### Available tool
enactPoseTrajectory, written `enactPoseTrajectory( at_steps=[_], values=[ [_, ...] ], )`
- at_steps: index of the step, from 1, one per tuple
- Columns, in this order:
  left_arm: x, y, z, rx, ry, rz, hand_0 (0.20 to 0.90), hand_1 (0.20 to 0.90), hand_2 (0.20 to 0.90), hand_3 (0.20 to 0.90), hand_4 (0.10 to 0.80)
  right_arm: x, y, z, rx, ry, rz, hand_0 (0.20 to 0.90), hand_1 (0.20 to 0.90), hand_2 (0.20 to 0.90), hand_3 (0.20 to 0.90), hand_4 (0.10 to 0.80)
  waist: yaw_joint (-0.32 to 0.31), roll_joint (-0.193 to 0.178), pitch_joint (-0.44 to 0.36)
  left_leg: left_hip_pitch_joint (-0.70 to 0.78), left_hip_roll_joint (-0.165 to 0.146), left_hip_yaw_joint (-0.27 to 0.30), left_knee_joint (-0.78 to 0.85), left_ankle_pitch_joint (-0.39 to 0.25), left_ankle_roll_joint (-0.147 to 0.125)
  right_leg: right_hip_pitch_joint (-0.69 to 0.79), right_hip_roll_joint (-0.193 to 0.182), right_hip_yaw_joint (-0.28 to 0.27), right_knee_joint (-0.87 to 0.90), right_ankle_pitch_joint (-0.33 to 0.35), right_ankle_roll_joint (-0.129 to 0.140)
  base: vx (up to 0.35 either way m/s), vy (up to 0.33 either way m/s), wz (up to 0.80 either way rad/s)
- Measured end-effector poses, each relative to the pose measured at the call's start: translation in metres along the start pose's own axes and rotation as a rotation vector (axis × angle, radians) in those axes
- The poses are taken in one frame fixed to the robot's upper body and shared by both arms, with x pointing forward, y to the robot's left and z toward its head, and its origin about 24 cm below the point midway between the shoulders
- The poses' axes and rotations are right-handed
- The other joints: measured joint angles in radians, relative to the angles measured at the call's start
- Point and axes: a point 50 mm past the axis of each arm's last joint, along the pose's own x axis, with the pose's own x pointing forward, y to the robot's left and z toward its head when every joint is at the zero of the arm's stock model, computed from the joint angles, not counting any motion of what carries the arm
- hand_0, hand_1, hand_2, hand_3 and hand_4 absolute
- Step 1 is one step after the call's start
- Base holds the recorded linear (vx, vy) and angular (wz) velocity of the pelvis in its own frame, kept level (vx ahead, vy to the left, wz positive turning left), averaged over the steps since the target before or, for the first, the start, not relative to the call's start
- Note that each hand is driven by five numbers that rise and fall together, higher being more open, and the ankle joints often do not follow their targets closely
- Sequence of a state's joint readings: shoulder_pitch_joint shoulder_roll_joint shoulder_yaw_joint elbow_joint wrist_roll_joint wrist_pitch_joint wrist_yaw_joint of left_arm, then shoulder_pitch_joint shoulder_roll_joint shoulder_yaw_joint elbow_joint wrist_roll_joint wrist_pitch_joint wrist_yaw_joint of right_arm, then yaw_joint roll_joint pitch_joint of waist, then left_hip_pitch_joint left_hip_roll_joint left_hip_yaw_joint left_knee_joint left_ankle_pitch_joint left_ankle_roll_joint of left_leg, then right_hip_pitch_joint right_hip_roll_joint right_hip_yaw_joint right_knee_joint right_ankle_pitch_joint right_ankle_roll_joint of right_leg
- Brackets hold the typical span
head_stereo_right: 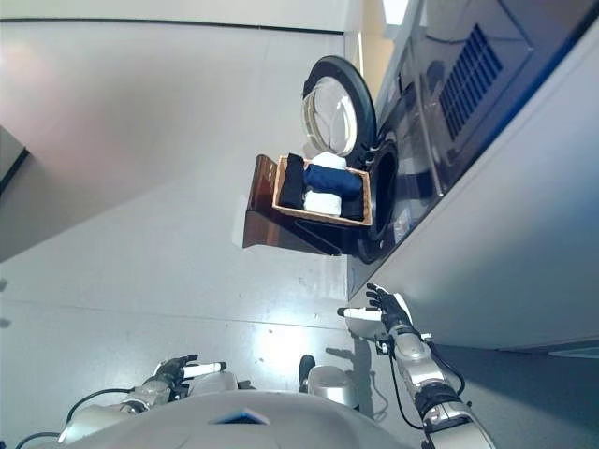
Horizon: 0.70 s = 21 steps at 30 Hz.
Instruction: Pick up the clothes and place them into the washing machine
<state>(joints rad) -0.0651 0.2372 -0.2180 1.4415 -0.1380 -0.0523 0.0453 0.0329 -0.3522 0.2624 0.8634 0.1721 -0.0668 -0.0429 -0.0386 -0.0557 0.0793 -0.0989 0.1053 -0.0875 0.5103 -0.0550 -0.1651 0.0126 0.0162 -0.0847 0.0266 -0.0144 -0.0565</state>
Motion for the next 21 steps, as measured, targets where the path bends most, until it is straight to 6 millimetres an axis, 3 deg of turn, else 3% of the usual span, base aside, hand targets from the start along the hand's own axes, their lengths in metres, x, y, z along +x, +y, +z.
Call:
enactPoseTrajectory(
  at_steps=[3, 4, 6, 9, 13, 15, 17, 19, 20, 21],
  values=[
    [0.001, 0.000, 0.008, -0.018, -0.026, 0.000, 0.900, 0.900, 0.900, 0.900, 0.800, -0.001, -0.002, -0.004, 0.011, 0.014, -0.007, 0.900, 0.900, 0.900, 0.900, 0.800, 0.004, -0.006, 0.014, -0.057, -0.015, 0.027, 0.025, 0.004, 0.035, 0.001, 0.000, 0.005, -0.008, 0.007, -0.033, 0.155, -0.042, 0.00],
    [0.001, 0.000, 0.009, -0.019, -0.029, 0.000, 0.900, 0.900, 0.900, 0.900, 0.800, -0.001, -0.002, -0.005, 0.010, 0.022, -0.008, 0.900, 0.900, 0.900, 0.900, 0.800, 0.003, -0.004, 0.017, -0.071, -0.022, 0.039, -0.005, -0.005, 0.036, 0.002, 0.002, 0.011, -0.014, 0.004, -0.040, 0.203, 0.020, 0.10],
    [0.001, 0.000, 0.017, -0.022, -0.048, 0.001, 0.900, 0.900, 0.900, 0.900, 0.800, -0.001, -0.002, -0.007, 0.011, 0.027, -0.011, 0.900, 0.900, 0.900, 0.900, 0.800, 0.021, -0.008, 0.046, -0.059, -0.046, 0.056, -0.239, 0.008, 0.046, 0.011, 0.002, 0.024, -0.029, 0.005, -0.043, 0.238, 0.040, 0.02],
    [0.001, -0.004, 0.021, -0.059, -0.061, -0.007, 0.900, 0.900, 0.900, 0.900, 0.800, -0.001, -0.004, -0.007, 0.008, 0.028, -0.017, 0.900, 0.900, 0.900, 0.900, 0.800, 0.038, 0.020, 0.082, -0.048, -0.046, 0.023, -0.519, 0.080, 0.035, 0.050, 0.035, 0.058, -0.054, 0.010, -0.048, 0.273, 0.038, -0.04],
    [0.001, -0.009, 0.030, -0.079, -0.098, -0.017, 0.900, 0.900, 0.900, 0.900, 0.800, -0.002, -0.002, -0.010, 0.005, 0.040, -0.012, 0.900, 0.900, 0.900, 0.900, 0.800, 0.077, 0.056, 0.111, -0.063, -0.029, 0.039, -0.595, 0.119, 0.001, 0.116, 0.074, 0.132, -0.100, 0.011, -0.052, 0.272, 0.074, -0.46],
    [0.001, -0.009, 0.030, -0.093, -0.096, -0.016, 0.900, 0.900, 0.900, 0.900, 0.800, -0.002, 0.001, -0.013, 0.007, 0.054, -0.005, 0.900, 0.900, 0.900, 0.900, 0.800, 0.083, 0.068, 0.106, -0.071, -0.023, 0.066, -0.582, 0.124, 0.006, 0.146, 0.073, 0.169, -0.109, -0.004, -0.039, 0.413, 0.167, -0.60],
    [0.001, -0.010, 0.026, -0.096, -0.087, -0.019, 0.900, 0.900, 0.900, 0.900, 0.800, -0.003, 0.002, -0.018, 0.004, 0.073, -0.004, 0.900, 0.900, 0.900, 0.900, 0.800, 0.083, 0.083, 0.094, -0.059, -0.015, 0.066, -0.585, 0.140, 0.024, 0.173, 0.064, 0.211, -0.109, -0.036, -0.008, 0.381, 0.181, -0.63],
    [0.001, -0.010, 0.022, -0.105, -0.078, -0.016, 0.900, 0.900, 0.900, 0.900, 0.800, -0.003, 0.003, -0.019, 0.004, 0.077, 0.000, 0.900, 0.900, 0.900, 0.900, 0.800, 0.083, 0.071, 0.092, -0.017, -0.038, 0.094, -0.589, 0.225, 0.104, 0.191, 0.034, 0.241, -0.100, -0.065, 0.033, 0.385, 0.260, -0.72],
    [0.000, -0.007, 0.014, -0.107, -0.061, -0.007, 0.900, 0.900, 0.900, 0.900, 0.800, -0.003, 0.008, -0.019, 0.007, 0.073, 0.012, 0.900, 0.900, 0.900, 0.900, 0.800, 0.086, 0.051, 0.081, 0.006, -0.066, 0.126, -0.589, 0.243, 0.198, 0.198, -0.003, 0.236, -0.081, -0.093, 0.065, 0.355, 0.274, -0.69],
    [0.000, -0.005, 0.012, -0.108, -0.055, -0.002, 0.900, 0.900, 0.900, 0.900, 0.800, -0.003, 0.010, -0.018, 0.007, 0.070, 0.019, 0.900, 0.900, 0.900, 0.900, 0.800, 0.083, 0.037, 0.074, 0.012, -0.085, 0.131, -0.587, 0.249, 0.212, 0.200, -0.016, 0.230, -0.081, -0.102, 0.079, 0.340, 0.264, -0.57]
  ],
)
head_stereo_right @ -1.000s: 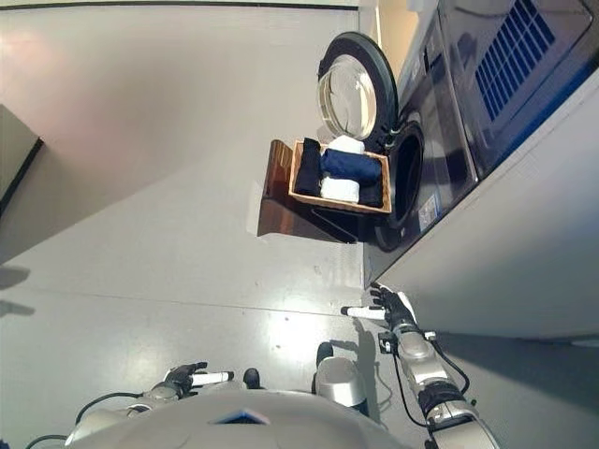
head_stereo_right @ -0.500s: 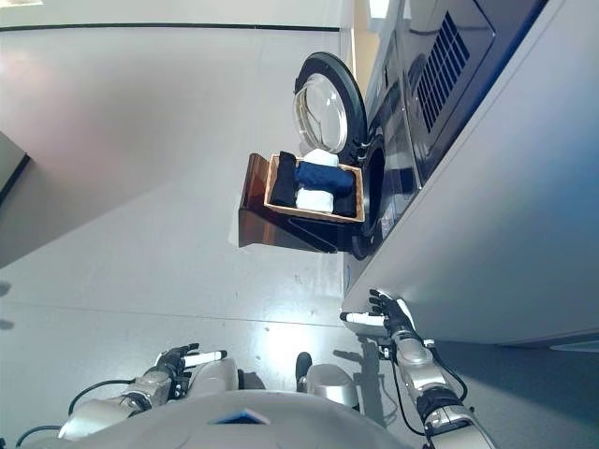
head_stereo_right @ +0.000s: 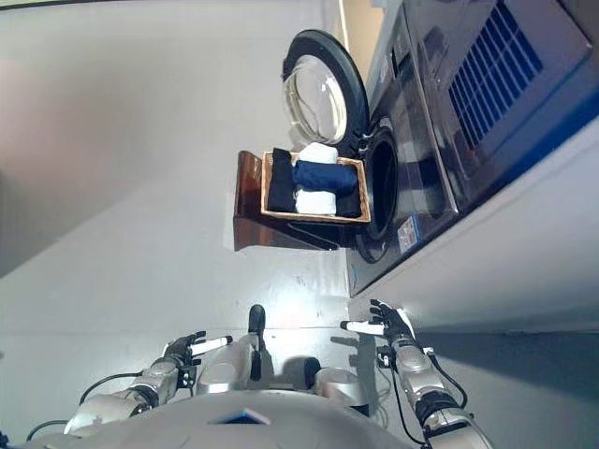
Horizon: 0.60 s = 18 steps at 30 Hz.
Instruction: Pick up the clothes and place them into the washing machine
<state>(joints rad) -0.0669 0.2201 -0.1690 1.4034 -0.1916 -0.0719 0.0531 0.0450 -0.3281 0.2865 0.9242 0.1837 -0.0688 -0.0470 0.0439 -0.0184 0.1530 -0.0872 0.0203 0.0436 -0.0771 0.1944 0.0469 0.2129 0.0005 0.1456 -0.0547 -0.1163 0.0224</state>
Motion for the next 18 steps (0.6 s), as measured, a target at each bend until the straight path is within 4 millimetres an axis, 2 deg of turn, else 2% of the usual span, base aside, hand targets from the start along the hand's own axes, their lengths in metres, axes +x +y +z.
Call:
enactPoseTrajectory(
  at_steps=[1, 3, 4, 5, 7, 9, 10, 12, 14, 15, 16, 17, 18],
  values=[
    [0.000, 0.001, 0.002, 0.011, -0.004, 0.001, 0.900, 0.900, 0.900, 0.900, 0.800, 0.000, 0.002, 0.001, 0.003, -0.003, 0.003, 0.900, 0.900, 0.900, 0.900, 0.800, -0.002, -0.013, -0.004, 0.011, -0.031, 0.008, 0.004, -0.023, 0.018, 0.010, -0.044, -0.015, 0.002, -0.007, 0.019, 0.323, 0.233, -0.19],
    [0.000, 0.000, 0.004, 0.016, -0.009, 0.000, 0.900, 0.900, 0.900, 0.900, 0.800, 0.003, 0.004, 0.005, 0.012, -0.003, 0.005, 0.900, 0.900, 0.900, 0.900, 0.800, 0.000, -0.010, -0.003, 0.029, -0.053, 0.018, 0.009, -0.049, 0.039, -0.002, -0.070, -0.020, 0.053, -0.026, 0.055, 0.324, 0.230, -0.18],
    [0.000, 0.001, 0.003, 0.017, -0.005, 0.001, 0.900, 0.900, 0.900, 0.900, 0.800, 0.005, 0.008, 0.008, 0.012, -0.007, 0.014, 0.900, 0.900, 0.900, 0.900, 0.800, 0.001, -0.004, -0.009, 0.035, -0.056, 0.027, 0.012, -0.069, 0.043, -0.016, -0.071, -0.019, 0.089, -0.035, 0.073, 0.295, 0.218, -0.22],
    [0.000, 0.002, 0.000, 0.020, 0.002, 0.003, 0.900, 0.900, 0.900, 0.900, 0.800, 0.006, 0.010, 0.013, 0.011, -0.019, 0.022, 0.900, 0.900, 0.900, 0.900, 0.800, 0.008, 0.003, -0.013, 0.048, -0.057, 0.035, 0.011, -0.082, 0.048, -0.026, -0.070, -0.020, 0.123, -0.038, 0.077, 0.279, 0.230, -0.20],
    [-0.001, 0.002, -0.005, 0.061, 0.013, -0.001, 0.900, 0.900, 0.900, 0.900, 0.800, 0.007, 0.014, 0.015, 0.016, -0.025, 0.030, 0.900, 0.900, 0.900, 0.900, 0.800, 0.002, 0.009, -0.025, 0.066, -0.061, 0.042, 0.006, -0.108, 0.050, -0.058, -0.072, -0.022, 0.226, -0.067, 0.114, 0.217, 0.201, -0.06],
    [-0.002, 0.001, -0.012, 0.070, 0.033, -0.006, 0.900, 0.900, 0.900, 0.900, 0.800, 0.007, 0.014, 0.015, 0.023, -0.025, 0.028, 0.900, 0.900, 0.900, 0.900, 0.800, -0.001, 0.015, -0.044, 0.076, -0.066, 0.045, 0.002, -0.116, 0.062, -0.111, -0.072, -0.022, 0.342, -0.087, 0.130, 0.193, 0.233, 0.00],
    [-0.001, 0.002, -0.011, 0.073, 0.033, -0.004, 0.900, 0.900, 0.900, 0.900, 0.800, 0.008, 0.014, 0.018, 0.024, -0.029, 0.027, 0.900, 0.900, 0.900, 0.900, 0.800, 0.000, 0.015, -0.048, 0.079, -0.074, 0.050, 0.008, -0.140, 0.073, -0.170, -0.074, -0.026, 0.475, -0.097, 0.132, 0.221, 0.306, -0.04],
    [-0.001, 0.003, -0.013, 0.092, 0.046, -0.003, 0.900, 0.900, 0.900, 0.900, 0.800, 0.009, 0.014, 0.020, 0.024, -0.034, 0.025, 0.900, 0.900, 0.900, 0.900, 0.800, -0.007, 0.016, -0.052, 0.101, -0.083, 0.063, 0.007, -0.133, 0.092, -0.261, -0.082, -0.050, 0.669, -0.070, 0.137, 0.157, 0.227, 0.04],
    [-0.001, 0.004, -0.012, 0.111, 0.043, -0.003, 0.900, 0.900, 0.900, 0.900, 0.800, 0.008, 0.015, 0.018, 0.025, -0.029, 0.027, 0.900, 0.900, 0.900, 0.900, 0.800, -0.005, 0.018, -0.049, 0.125, -0.091, 0.055, 0.005, -0.145, 0.106, -0.294, -0.091, -0.061, 0.756, -0.025, 0.141, 0.210, 0.207, 0.06],
    [-0.001, 0.006, -0.012, 0.114, 0.042, 0.000, 0.900, 0.900, 0.900, 0.900, 0.800, 0.008, 0.017, 0.017, 0.028, -0.025, 0.030, 0.900, 0.900, 0.900, 0.900, 0.800, -0.006, 0.021, -0.044, 0.150, -0.090, 0.049, 0.003, -0.159, 0.126, -0.312, -0.111, -0.112, 0.809, -0.004, 0.123, 0.226, 0.153, -0.08],
    [-0.001, 0.007, -0.012, 0.115, 0.042, 0.002, 0.900, 0.900, 0.900, 0.900, 0.800, 0.008, 0.017, 0.017, 0.028, -0.025, 0.031, 0.900, 0.900, 0.900, 0.900, 0.800, -0.004, 0.026, -0.041, 0.154, -0.090, 0.049, 0.003, -0.166, 0.129, -0.327, -0.114, -0.121, 0.820, -0.018, 0.107, 0.236, 0.103, -0.11],
    [-0.001, 0.007, -0.011, 0.117, 0.041, 0.004, 0.900, 0.900, 0.900, 0.900, 0.800, 0.008, 0.016, 0.021, 0.029, -0.041, 0.029, 0.900, 0.900, 0.900, 0.900, 0.800, -0.014, 0.036, -0.036, 0.157, -0.087, 0.036, 0.000, -0.171, 0.133, -0.362, -0.117, -0.148, 0.780, -0.050, 0.079, 0.224, 0.056, -0.08],
    [-0.001, 0.007, -0.011, 0.115, 0.040, 0.003, 0.900, 0.900, 0.900, 0.900, 0.800, 0.010, 0.015, 0.025, 0.028, -0.052, 0.027, 0.900, 0.900, 0.900, 0.900, 0.800, -0.026, 0.039, -0.026, 0.163, -0.086, 0.028, 0.001, -0.169, 0.132, -0.379, -0.120, -0.166, 0.709, -0.058, 0.072, 0.232, 0.012, 0.15]
  ],
)
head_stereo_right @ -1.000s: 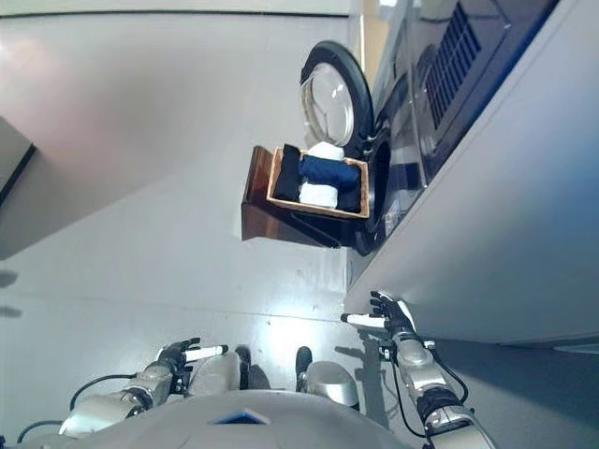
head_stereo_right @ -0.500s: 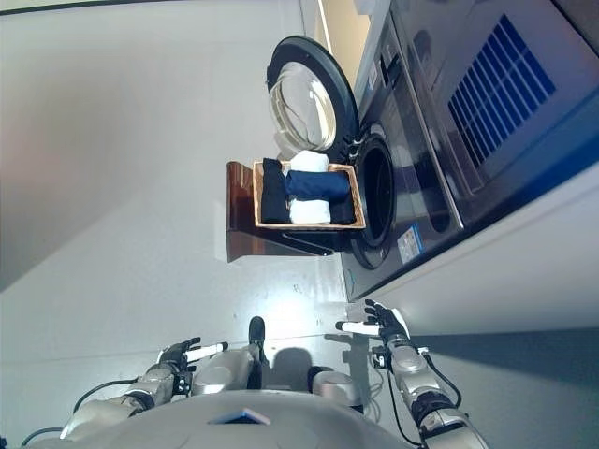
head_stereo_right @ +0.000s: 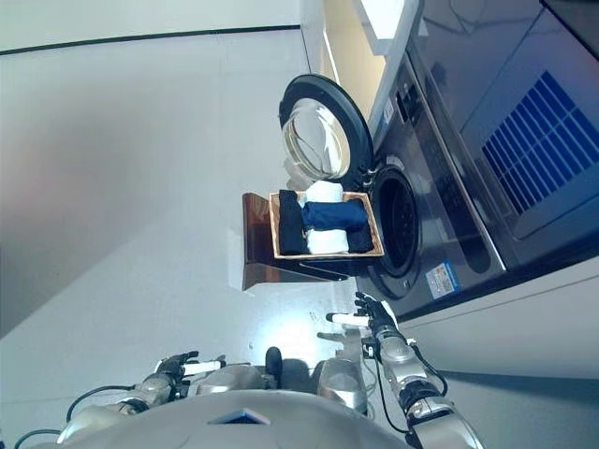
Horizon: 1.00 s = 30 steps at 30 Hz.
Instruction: Pick up the clothes and place them into the washing machine
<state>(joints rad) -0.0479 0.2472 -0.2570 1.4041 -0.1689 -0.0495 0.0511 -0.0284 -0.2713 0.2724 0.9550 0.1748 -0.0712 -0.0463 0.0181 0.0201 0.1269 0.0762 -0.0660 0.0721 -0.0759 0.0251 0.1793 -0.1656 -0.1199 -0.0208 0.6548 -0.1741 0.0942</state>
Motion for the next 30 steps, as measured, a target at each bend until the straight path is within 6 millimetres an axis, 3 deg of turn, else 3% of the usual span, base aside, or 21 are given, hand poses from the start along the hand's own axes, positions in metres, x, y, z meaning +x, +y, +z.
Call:
enactPoseTrajectory(
  at_steps=[2, 3, 4, 7, 9, 11, 12, 13, 14, 15, 16, 17, 20, 22, 25, 27, 30],
  values=[
    [0.000, -0.001, -0.001, 0.005, 0.004, -0.004, 0.900, 0.900, 0.900, 0.900, 0.800, 0.000, -0.001, -0.002, 0.001, 0.008, -0.003, 0.900, 0.900, 0.900, 0.900, 0.800, -0.035, 0.008, 0.009, 0.007, -0.001, -0.026, 0.001, -0.003, 0.004, -0.016, -0.002, -0.009, -0.135, 0.001, 0.002, 0.267, -0.013, 0.37],
    [0.000, -0.002, 0.001, 0.015, 0.002, -0.006, 0.900, 0.900, 0.900, 0.900, 0.800, -0.002, -0.003, -0.005, 0.000, 0.018, -0.007, 0.900, 0.900, 0.900, 0.900, 0.800, -0.052, 0.013, 0.014, 0.009, -0.002, -0.039, -0.001, -0.004, 0.004, -0.035, -0.001, -0.007, -0.250, 0.022, 0.024, 0.261, -0.043, 0.43],
    [0.000, -0.004, 0.004, 0.026, -0.003, -0.011, 0.900, 0.900, 0.900, 0.900, 0.800, -0.003, -0.003, -0.009, 0.001, 0.027, -0.009, 0.900, 0.900, 0.900, 0.900, 0.800, -0.064, 0.014, 0.022, 0.016, -0.004, -0.052, -0.003, -0.007, 0.002, -0.051, -0.003, -0.002, -0.392, 0.071, 0.052, 0.261, -0.055, 0.33],
    [0.000, -0.006, 0.002, 0.030, 0.004, -0.017, 0.900, 0.900, 0.900, 0.900, 0.800, -0.006, -0.001, -0.019, 0.007, 0.055, -0.004, 0.900, 0.900, 0.900, 0.900, 0.800, -0.067, -0.008, 0.044, 0.052, -0.017, -0.079, -0.005, -0.027, -0.012, -0.055, -0.024, 0.001, -0.627, 0.213, 0.072, 0.267, -0.050, 0.29],
    [0.000, -0.007, 0.000, 0.030, 0.010, -0.019, 0.900, 0.900, 0.900, 0.900, 0.800, -0.008, -0.001, -0.024, 0.015, 0.069, -0.009, 0.900, 0.900, 0.900, 0.900, 0.800, -0.070, -0.027, 0.050, 0.073, -0.027, -0.092, -0.008, -0.041, -0.020, -0.059, -0.043, -0.007, -0.661, 0.241, 0.073, 0.265, -0.068, 0.35],
    [-0.001, -0.007, -0.009, 0.025, 0.032, -0.017, 0.900, 0.900, 0.900, 0.900, 0.800, -0.011, -0.002, -0.031, 0.037, 0.089, -0.018, 0.900, 0.900, 0.900, 0.900, 0.800, -0.072, -0.047, 0.037, 0.090, -0.027, -0.117, -0.008, -0.067, -0.049, -0.049, -0.058, -0.043, -0.659, 0.244, 0.075, 0.286, -0.100, 0.38],
    [-0.002, -0.005, -0.014, 0.020, 0.043, -0.013, 0.900, 0.900, 0.900, 0.900, 0.800, -0.012, -0.004, -0.035, 0.044, 0.103, -0.025, 0.900, 0.900, 0.900, 0.900, 0.800, -0.072, -0.059, 0.023, 0.099, -0.022, -0.140, -0.004, -0.088, -0.078, -0.023, -0.058, -0.062, -0.670, 0.276, 0.066, 0.281, -0.108, 0.48],
    [-0.002, -0.008, -0.016, 0.019, 0.049, -0.022, 0.900, 0.900, 0.900, 0.900, 0.800, -0.012, -0.008, -0.036, 0.048, 0.104, -0.039, 0.900, 0.900, 0.900, 0.900, 0.800, -0.081, -0.046, 0.022, 0.109, 0.000, -0.154, -0.004, -0.097, -0.093, -0.003, -0.044, -0.079, -0.675, 0.299, 0.064, 0.269, -0.114, 0.60],
    [-0.002, -0.012, -0.017, 0.018, 0.052, -0.034, 0.900, 0.900, 0.900, 0.900, 0.800, -0.013, -0.013, -0.038, 0.052, 0.109, -0.054, 0.900, 0.900, 0.900, 0.900, 0.800, -0.088, -0.030, 0.014, 0.115, 0.027, -0.161, 0.002, -0.105, -0.119, 0.016, -0.019, -0.080, -0.678, 0.308, 0.052, 0.260, -0.137, 0.60],
    [-0.002, -0.016, -0.017, 0.018, 0.052, -0.045, 0.900, 0.900, 0.900, 0.900, 0.800, -0.015, -0.018, -0.039, 0.050, 0.114, -0.064, 0.900, 0.900, 0.900, 0.900, 0.800, -0.086, -0.023, 0.010, 0.134, 0.047, -0.158, 0.000, -0.110, -0.129, 0.034, 0.002, -0.081, -0.676, 0.322, 0.033, 0.260, -0.165, 0.51],
    [-0.003, -0.018, -0.018, 0.022, 0.055, -0.051, 0.900, 0.900, 0.900, 0.900, 0.800, -0.015, -0.020, -0.039, 0.046, 0.113, -0.069, 0.900, 0.900, 0.900, 0.900, 0.800, -0.085, -0.019, 0.006, 0.156, 0.064, -0.156, -0.001, -0.122, -0.142, 0.055, 0.017, -0.082, -0.675, 0.361, -0.019, 0.310, -0.235, 0.27],
    [-0.003, -0.020, -0.021, 0.024, 0.061, -0.057, 0.900, 0.900, 0.900, 0.900, 0.800, -0.014, -0.021, -0.038, 0.041, 0.107, -0.065, 0.900, 0.900, 0.900, 0.900, 0.800, -0.084, -0.013, -0.005, 0.162, 0.087, -0.153, 0.002, -0.135, -0.155, 0.063, 0.040, -0.091, -0.673, 0.345, -0.047, 0.239, -0.183, 0.19],
    [-0.003, -0.022, -0.017, 0.029, 0.052, -0.061, 0.900, 0.900, 0.900, 0.900, 0.800, -0.010, -0.017, -0.028, 0.040, 0.078, -0.054, 0.900, 0.900, 0.900, 0.900, 0.800, -0.087, 0.008, -0.018, 0.153, 0.131, -0.159, 0.015, -0.147, -0.179, 0.087, 0.076, -0.125, -0.677, 0.331, -0.060, 0.189, -0.184, 0.25],
    [-0.002, -0.022, -0.012, 0.030, 0.038, -0.060, 0.900, 0.900, 0.900, 0.900, 0.800, -0.009, -0.017, -0.025, 0.041, 0.069, -0.053, 0.900, 0.900, 0.900, 0.900, 0.800, -0.086, 0.009, -0.020, 0.143, 0.137, -0.162, 0.026, -0.150, -0.187, 0.086, 0.080, -0.136, -0.670, 0.323, -0.070, 0.146, -0.172, 0.25],
    [-0.002, -0.022, -0.008, 0.031, 0.035, -0.059, 0.900, 0.900, 0.900, 0.900, 0.800, -0.009, -0.016, -0.024, 0.043, 0.069, -0.052, 0.900, 0.900, 0.900, 0.900, 0.800, -0.090, 0.019, -0.021, 0.141, 0.163, -0.179, 0.031, -0.162, -0.200, 0.080, 0.100, -0.143, -0.626, 0.275, -0.066, 0.165, -0.209, 0.25],
    [-0.001, -0.019, -0.008, 0.032, 0.034, -0.052, 0.900, 0.900, 0.900, 0.900, 0.800, -0.009, -0.008, -0.028, 0.029, 0.079, -0.027, 0.900, 0.900, 0.900, 0.900, 0.800, -0.090, 0.012, -0.030, 0.121, 0.177, -0.187, 0.060, -0.177, -0.207, 0.046, 0.111, -0.132, -0.559, 0.224, -0.084, 0.127, -0.250, 0.31],
    [-0.001, -0.011, -0.009, 0.027, 0.040, -0.035, 0.900, 0.900, 0.900, 0.900, 0.800, -0.007, 0.008, -0.024, 0.049, 0.071, 0.014, 0.900, 0.900, 0.900, 0.900, 0.800, -0.079, -0.039, -0.027, 0.014, 0.142, -0.177, 0.262, -0.196, -0.248, 0.020, 0.104, -0.110, -0.525, 0.194, -0.097, 0.075, -0.208, 0.07]
  ],
)
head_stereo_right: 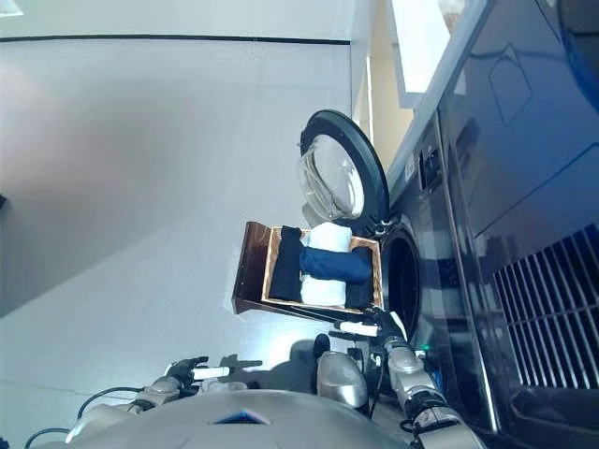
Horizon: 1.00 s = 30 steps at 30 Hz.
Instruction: Pick up the clothes and place them into the washing machine
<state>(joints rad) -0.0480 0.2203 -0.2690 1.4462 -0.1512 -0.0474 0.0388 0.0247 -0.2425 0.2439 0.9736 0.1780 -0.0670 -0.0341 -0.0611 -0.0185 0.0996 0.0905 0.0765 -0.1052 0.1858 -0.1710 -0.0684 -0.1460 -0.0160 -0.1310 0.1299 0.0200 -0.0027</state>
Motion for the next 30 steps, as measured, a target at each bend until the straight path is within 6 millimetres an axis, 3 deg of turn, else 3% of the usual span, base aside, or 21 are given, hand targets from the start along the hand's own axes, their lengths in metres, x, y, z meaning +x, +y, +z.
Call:
enactPoseTrajectory(
  at_steps=[2, 5, 7, 9, 11, 12, 13, 14, 15, 16, 19, 20, 21, 22, 25, 26, 27, 28, 30],
  values=[
    [0.000, 0.002, 0.002, -0.051, -0.005, 0.012, 0.900, 0.900, 0.900, 0.900, 0.800, -0.001, 0.010, -0.003, 0.017, 0.009, 0.022, 0.900, 0.900, 0.900, 0.900, 0.800, 0.015, -0.012, -0.003, -0.066, -0.010, 0.013, 0.173, 0.006, -0.018, 0.039, -0.009, 0.017, -0.033, 0.005, -0.012, 0.071, -0.125, -0.04],
    [0.001, 0.004, 0.011, -0.041, -0.029, 0.014, 0.900, 0.900, 0.900, 0.900, 0.800, 0.001, 0.019, -0.003, 0.063, 0.021, 0.021, 0.900, 0.900, 0.900, 0.900, 0.800, 0.036, -0.025, -0.002, -0.163, -0.001, 0.064, 0.347, 0.041, -0.056, 0.075, -0.009, 0.042, -0.072, 0.011, -0.040, 0.133, -0.077, 0.02],
    [0.001, 0.007, 0.018, -0.046, -0.044, 0.025, 0.900, 0.900, 0.900, 0.900, 0.800, 0.002, 0.017, -0.001, 0.046, 0.017, 0.019, 0.900, 0.900, 0.900, 0.900, 0.800, 0.057, -0.042, 0.007, -0.180, -0.006, 0.096, 0.201, 0.031, -0.031, 0.063, -0.030, 0.056, -0.084, 0.015, -0.048, 0.143, 0.013, -0.09],
    [0.001, 0.007, 0.024, -0.049, -0.058, 0.026, 0.900, 0.900, 0.900, 0.900, 0.800, 0.002, 0.009, 0.000, 0.031, 0.015, 0.004, 0.900, 0.900, 0.900, 0.900, 0.800, 0.050, -0.035, 0.025, -0.176, 0.000, 0.102, 0.029, 0.056, -0.017, 0.053, -0.029, 0.064, -0.078, 0.015, -0.046, 0.230, 0.057, 0.00],
    [0.001, 0.006, 0.026, -0.056, -0.063, 0.024, 0.900, 0.900, 0.900, 0.900, 0.800, 0.002, -0.003, 0.002, 0.013, 0.008, -0.023, 0.900, 0.900, 0.900, 0.900, 0.800, 0.052, -0.025, 0.038, -0.165, -0.014, 0.093, -0.129, 0.054, -0.016, 0.035, -0.021, 0.104, -0.099, 0.011, -0.026, 0.318, 0.085, -0.25],
    [0.001, 0.001, 0.026, -0.063, -0.065, 0.013, 0.900, 0.900, 0.900, 0.900, 0.800, 0.003, -0.015, 0.007, -0.008, -0.009, -0.048, 0.900, 0.900, 0.900, 0.900, 0.800, 0.078, 0.015, 0.055, -0.153, -0.003, 0.088, -0.186, 0.054, 0.016, 0.039, 0.016, 0.126, -0.115, -0.012, 0.016, 0.283, 0.099, -0.83],
    [0.001, -0.002, 0.029, -0.088, -0.080, 0.010, 0.900, 0.900, 0.900, 0.900, 0.800, 0.005, -0.022, 0.013, -0.010, -0.013, -0.067, 0.900, 0.900, 0.900, 0.900, 0.800, 0.105, 0.044, 0.086, -0.131, 0.035, 0.114, -0.206, 0.115, 0.019, 0.018, 0.054, 0.103, 0.028, -0.034, -0.010, 0.281, 0.118, -1.11],
    [0.001, 0.005, 0.026, -0.103, -0.088, 0.024, 0.900, 0.900, 0.900, 0.900, 0.800, 0.004, -0.019, 0.008, -0.009, 0.003, -0.060, 0.900, 0.900, 0.900, 0.900, 0.800, 0.117, 0.030, 0.093, -0.103, 0.034, 0.129, -0.211, 0.128, 0.018, 0.019, 0.063, 0.084, 0.156, -0.090, -0.005, 0.277, 0.144, -0.88],
    [0.001, 0.010, 0.024, -0.108, -0.090, 0.036, 0.900, 0.900, 0.900, 0.900, 0.800, 0.002, -0.015, 0.002, -0.005, 0.016, -0.049, 0.900, 0.900, 0.900, 0.900, 0.800, 0.116, 0.006, 0.083, -0.094, 0.019, 0.143, -0.207, 0.135, 0.018, 0.050, 0.053, 0.093, 0.170, -0.115, -0.004, 0.285, 0.162, -0.45],
    [0.001, 0.015, 0.020, -0.109, -0.080, 0.052, 0.900, 0.900, 0.900, 0.900, 0.800, 0.000, -0.013, -0.004, -0.007, 0.029, -0.044, 0.900, 0.900, 0.900, 0.900, 0.800, 0.107, -0.021, 0.074, -0.092, -0.002, 0.159, -0.169, 0.164, 0.023, 0.129, 0.035, 0.111, 0.090, -0.180, -0.025, 0.295, 0.186, -0.27],
    [0.001, 0.005, 0.022, -0.104, -0.075, 0.023, 0.900, 0.900, 0.900, 0.900, 0.800, 0.000, -0.019, -0.003, -0.006, 0.026, -0.073, 0.900, 0.900, 0.900, 0.900, 0.800, 0.100, 0.018, 0.064, -0.115, -0.008, 0.156, -0.128, 0.165, 0.017, 0.175, 0.029, 0.144, -0.019, -0.158, -0.018, 0.295, 0.231, -0.40],
    [0.001, 0.003, 0.024, -0.101, -0.082, 0.017, 0.900, 0.900, 0.900, 0.900, 0.800, 0.000, -0.020, -0.004, -0.008, 0.028, -0.074, 0.900, 0.900, 0.900, 0.900, 0.800, 0.096, 0.019, 0.062, -0.114, -0.027, 0.159, -0.137, 0.160, 0.031, 0.175, 0.009, 0.147, -0.039, -0.114, -0.001, 0.287, 0.258, -0.29],
    [0.001, -0.001, 0.022, -0.098, -0.077, 0.008, 0.900, 0.900, 0.900, 0.900, 0.800, -0.001, -0.021, -0.007, -0.009, 0.037, -0.077, 0.900, 0.900, 0.900, 0.900, 0.800, 0.081, 0.030, 0.055, -0.108, -0.042, 0.164, -0.154, 0.174, 0.089, 0.173, -0.002, 0.151, -0.046, -0.102, 0.013, 0.292, 0.263, -0.21],
    [0.001, -0.002, 0.022, -0.094, -0.075, 0.005, 0.900, 0.900, 0.900, 0.900, 0.800, -0.002, -0.020, -0.010, -0.008, 0.047, -0.074, 0.900, 0.900, 0.900, 0.900, 0.800, 0.074, 0.031, 0.054, -0.096, -0.055, 0.171, -0.155, 0.175, 0.106, 0.172, -0.014, 0.161, -0.050, -0.099, 0.030, 0.260, 0.231, -0.22],
    [0.001, 0.000, 0.021, -0.108, -0.076, 0.012, 0.900, 0.900, 0.900, 0.900, 0.800, 0.000, -0.014, -0.004, -0.009, 0.033, -0.057, 0.900, 0.900, 0.900, 0.900, 0.800, 0.092, 0.008, 0.060, -0.142, -0.093, 0.200, -0.011, 0.117, 0.094, 0.191, -0.062, 0.242, -0.069, -0.089, 0.047, 0.213, 0.207, -0.54],
    [0.001, -0.001, 0.022, -0.105, -0.079, 0.007, 0.900, 0.900, 0.900, 0.900, 0.800, 0.001, -0.015, 0.000, -0.017, 0.019, -0.061, 0.900, 0.900, 0.900, 0.900, 0.800, 0.097, 0.015, 0.049, -0.150, -0.090, 0.208, -0.067, 0.105, 0.098, 0.185, -0.069, 0.253, -0.074, -0.094, 0.064, 0.199, 0.190, -0.46],
    [0.001, -0.003, 0.022, -0.102, -0.079, 0.001, 0.900, 0.900, 0.900, 0.900, 0.800, 0.002, -0.018, 0.001, -0.021, 0.016, -0.067, 0.900, 0.900, 0.900, 0.900, 0.800, 0.096, 0.037, 0.031, -0.151, -0.081, 0.219, -0.118, 0.157, 0.139, 0.173, -0.057, 0.257, -0.070, -0.103, 0.077, 0.178, 0.165, -0.45],
    [0.001, -0.002, 0.021, -0.101, -0.074, 0.004, 0.900, 0.900, 0.900, 0.900, 0.800, 0.002, -0.017, 0.001, -0.018, 0.018, -0.063, 0.900, 0.900, 0.900, 0.900, 0.800, 0.097, 0.034, 0.016, -0.131, -0.084, 0.237, -0.137, 0.156, 0.139, 0.172, -0.069, 0.262, -0.056, -0.116, 0.074, 0.166, 0.146, -0.38],
    [0.001, 0.006, 0.017, -0.098, -0.066, 0.025, 0.900, 0.900, 0.900, 0.900, 0.800, 0.002, -0.011, 0.002, -0.016, 0.013, -0.046, 0.900, 0.900, 0.900, 0.900, 0.800, 0.103, 0.014, 0.001, -0.116, -0.098, 0.265, -0.160, 0.160, 0.155, 0.170, -0.091, 0.243, -0.049, -0.118, 0.094, 0.178, 0.168, -0.29]
  ],
)
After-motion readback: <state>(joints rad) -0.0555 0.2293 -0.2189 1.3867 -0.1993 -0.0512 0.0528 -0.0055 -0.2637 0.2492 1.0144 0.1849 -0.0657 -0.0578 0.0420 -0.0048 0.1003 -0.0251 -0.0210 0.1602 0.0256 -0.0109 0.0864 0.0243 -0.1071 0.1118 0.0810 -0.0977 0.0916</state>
